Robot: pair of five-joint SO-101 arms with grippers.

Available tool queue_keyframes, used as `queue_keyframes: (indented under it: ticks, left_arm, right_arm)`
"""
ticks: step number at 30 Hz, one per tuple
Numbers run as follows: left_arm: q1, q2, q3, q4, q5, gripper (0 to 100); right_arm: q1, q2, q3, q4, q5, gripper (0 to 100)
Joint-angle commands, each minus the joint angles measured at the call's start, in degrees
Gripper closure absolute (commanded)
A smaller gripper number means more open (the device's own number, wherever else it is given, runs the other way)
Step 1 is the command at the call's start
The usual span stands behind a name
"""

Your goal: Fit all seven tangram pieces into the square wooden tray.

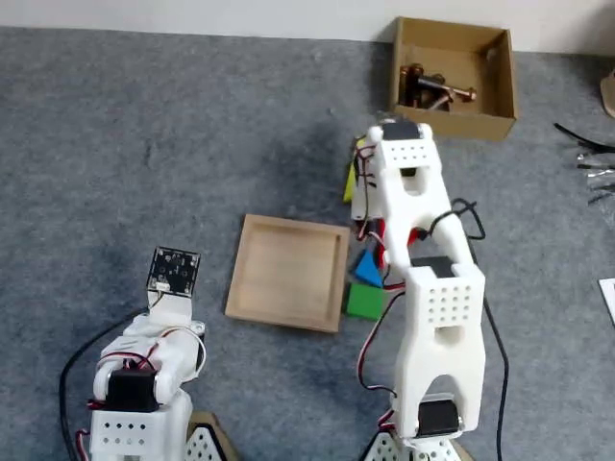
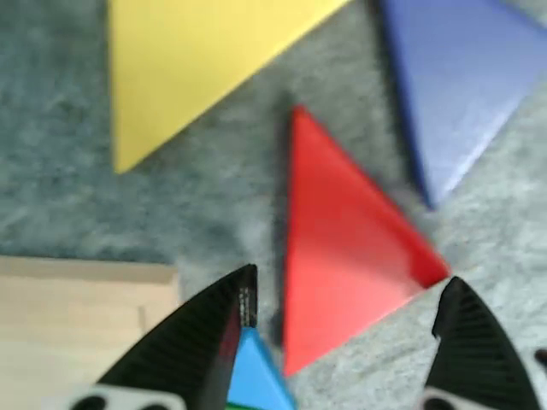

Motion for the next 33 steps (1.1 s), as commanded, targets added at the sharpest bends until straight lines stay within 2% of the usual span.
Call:
queue_keyframes:
  ticks: [1,21,26,33]
  left_arm:
    - [-0.6,-0.3,1.1,0.2,-0.5,99]
    - [-0.6,-0.3,1.1,0.2,-0.5,99]
    - [-0.6,-0.3,1.1,0.2,-0.5,99]
    - [-0.6,-0.3,1.1,0.2,-0.5,99]
  right_arm:
    - [2.4,-1.0,-0.3,-2.4,1.1,68.4]
    - [1.6,-1.2,6.5,-7.3,1.3,68.6]
    - [1.7,-1.2,6.7,-9.5,4.2,72.8]
    - [1.6,-1.2,6.7,-9.5,4.3,73.1]
